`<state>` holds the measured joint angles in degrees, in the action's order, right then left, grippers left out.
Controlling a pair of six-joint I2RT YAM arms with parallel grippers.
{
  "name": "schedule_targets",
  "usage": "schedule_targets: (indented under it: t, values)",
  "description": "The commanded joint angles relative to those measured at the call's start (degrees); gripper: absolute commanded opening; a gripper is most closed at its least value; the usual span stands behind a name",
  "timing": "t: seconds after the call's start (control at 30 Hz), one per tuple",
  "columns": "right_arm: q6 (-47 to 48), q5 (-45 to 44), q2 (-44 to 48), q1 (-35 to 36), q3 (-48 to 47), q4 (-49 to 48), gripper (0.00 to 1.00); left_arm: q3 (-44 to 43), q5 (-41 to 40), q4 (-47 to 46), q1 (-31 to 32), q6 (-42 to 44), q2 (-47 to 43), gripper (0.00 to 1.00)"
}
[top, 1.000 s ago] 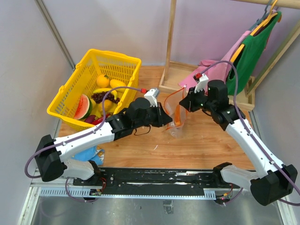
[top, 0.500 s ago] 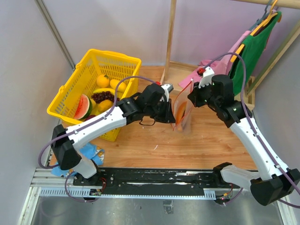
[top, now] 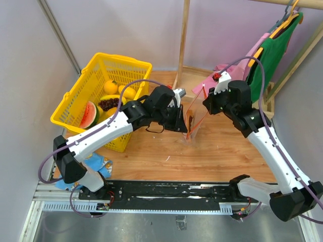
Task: Place the food in the zip-top bag and seal the zipper
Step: Adjust the fake food in the zipper food storage bag.
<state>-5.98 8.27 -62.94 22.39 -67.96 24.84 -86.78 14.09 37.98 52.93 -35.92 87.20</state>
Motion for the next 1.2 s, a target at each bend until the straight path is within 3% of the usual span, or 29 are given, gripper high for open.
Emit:
schedule_targets:
  t: [0.0,0.17,0.4,0.67,0.8,1.07,1.17]
  values:
    - [-1.6,2.6,-0.3,-0.3,0.8,-3.0,0.01,1.8,2.4,0.2,-0.2,0.2,-2.3,0.00]
    - [-1.9,3.4,-1.4,-0.3,0.0,-0.8,0.01,5.0,-2.1,1.6,-0.3,0.8,-2.3,0.00]
    - [-3.4,9.4,-4.5,0.6,-1.8,1.0,0.01,10.0,-6.4,-4.4,-0.4,-0.8,-4.9,0.04]
    - [-2.3,10.0,-7.8,4.1,-3.2,2.8,0.01,10.7,-10.2,-9.2,-0.9,-0.4,-6.6,0.44]
    - [-2.2,10.0,-8.9,5.7,-4.0,3.2,0.01,9.7,-11.4,-10.7,-1.5,1.3,-5.0,0.54]
    - [-0.9,9.3,-9.4,7.9,-5.6,4.6,0.01,6.4,-15.8,-8.1,-4.7,4.9,0.0,0.57]
    - [-0.5,8.6,-9.3,8.4,-5.5,5.3,0.01,6.3,-14.8,-9.5,-5.4,5.5,0.8,0.53]
